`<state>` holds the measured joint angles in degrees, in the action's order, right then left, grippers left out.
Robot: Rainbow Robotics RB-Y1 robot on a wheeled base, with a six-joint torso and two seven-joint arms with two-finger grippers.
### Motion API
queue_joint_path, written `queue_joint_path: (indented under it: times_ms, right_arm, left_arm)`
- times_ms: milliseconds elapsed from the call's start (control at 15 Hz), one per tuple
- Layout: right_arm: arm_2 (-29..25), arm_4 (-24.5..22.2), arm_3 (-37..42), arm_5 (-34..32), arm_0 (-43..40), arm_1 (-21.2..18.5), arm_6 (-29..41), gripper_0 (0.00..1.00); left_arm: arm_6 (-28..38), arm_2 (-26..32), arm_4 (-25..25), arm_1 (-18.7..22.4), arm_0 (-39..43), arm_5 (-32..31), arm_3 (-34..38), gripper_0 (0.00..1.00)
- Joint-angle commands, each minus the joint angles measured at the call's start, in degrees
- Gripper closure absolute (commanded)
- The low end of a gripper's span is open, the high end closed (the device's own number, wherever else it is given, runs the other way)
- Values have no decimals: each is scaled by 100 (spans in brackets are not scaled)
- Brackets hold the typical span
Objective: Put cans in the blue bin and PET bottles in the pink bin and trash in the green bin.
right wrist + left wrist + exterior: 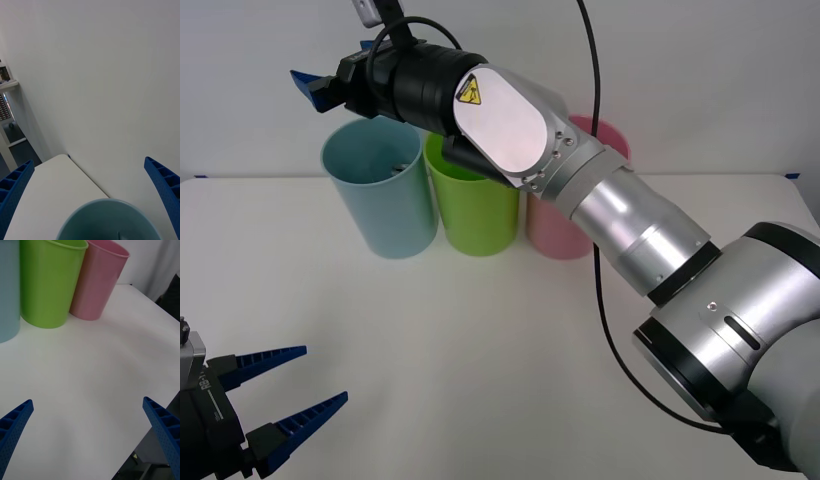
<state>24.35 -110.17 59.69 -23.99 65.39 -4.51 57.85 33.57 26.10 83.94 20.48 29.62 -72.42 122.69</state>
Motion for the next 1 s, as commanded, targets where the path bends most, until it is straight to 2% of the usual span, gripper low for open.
queue_joint_path:
  times_ms: [67, 267, 400, 600, 733, 867, 1000]
  right_arm:
    - [8, 303, 1194, -247, -615, -682, 42, 0]
    - [-1, 654, 2574, -370, -1503, -1517, 33, 0]
    - [-36, 1067, 3480, -414, -2083, -2159, -11, 0]
    - [-387, 1507, 4543, -563, -2970, -2818, -116, 0]
    - [-1055, 1507, 5079, -1134, -3647, -2757, -230, 0]
    - [-1934, 1577, 5536, -1987, -4447, -2344, -802, 0]
    - [-2479, 1744, 5756, -2602, -5018, -2053, -1311, 0]
  left_arm:
    - [0, 0, 0, 0, 0, 0, 0, 0]
    - [0, 0, 0, 0, 0, 0, 0, 0]
    - [0, 0, 0, 0, 0, 0, 0, 0]
    - [0, 0, 0, 0, 0, 0, 0, 0]
    - [0, 0, 0, 0, 0, 0, 0, 0]
    - [0, 0, 0, 0, 0, 0, 0, 0]
    - [0, 0, 0, 0, 0, 0, 0, 0]
